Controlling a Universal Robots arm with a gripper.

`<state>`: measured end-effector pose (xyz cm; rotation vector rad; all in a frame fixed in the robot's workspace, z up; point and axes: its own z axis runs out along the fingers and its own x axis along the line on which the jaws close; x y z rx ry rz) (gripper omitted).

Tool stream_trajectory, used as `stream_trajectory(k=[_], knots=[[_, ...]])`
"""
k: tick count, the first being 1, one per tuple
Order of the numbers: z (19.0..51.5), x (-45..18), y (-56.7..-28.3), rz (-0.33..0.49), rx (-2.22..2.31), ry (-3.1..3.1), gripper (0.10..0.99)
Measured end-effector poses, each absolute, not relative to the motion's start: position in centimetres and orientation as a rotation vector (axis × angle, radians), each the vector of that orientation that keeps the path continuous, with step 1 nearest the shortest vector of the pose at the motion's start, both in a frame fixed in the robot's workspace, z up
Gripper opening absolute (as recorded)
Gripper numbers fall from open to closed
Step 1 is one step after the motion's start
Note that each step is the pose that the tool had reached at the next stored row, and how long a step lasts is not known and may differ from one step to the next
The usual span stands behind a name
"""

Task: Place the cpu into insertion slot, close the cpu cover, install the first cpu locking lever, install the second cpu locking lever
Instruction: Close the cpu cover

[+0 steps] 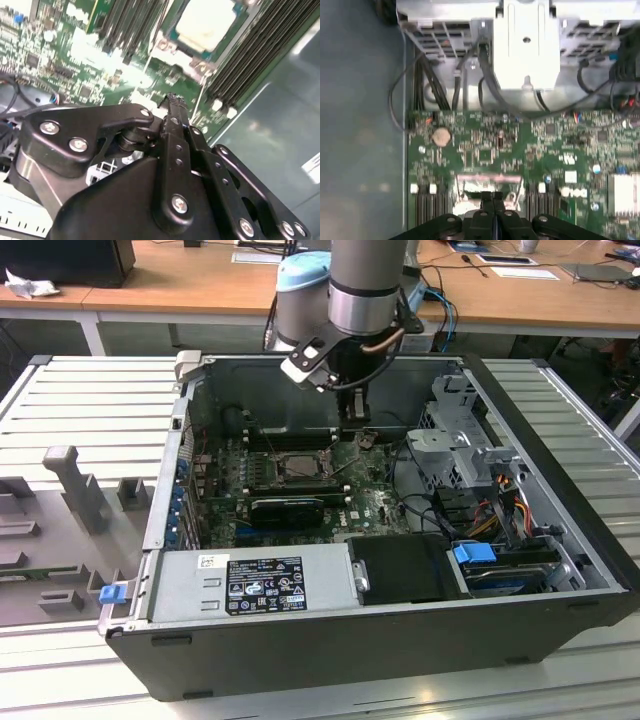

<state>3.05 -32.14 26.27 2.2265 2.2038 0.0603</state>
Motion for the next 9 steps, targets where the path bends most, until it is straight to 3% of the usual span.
stream_trajectory(k=[9], knots=[[26.0,5.5,-32.1,0.060,2.226,2.205,0.106]])
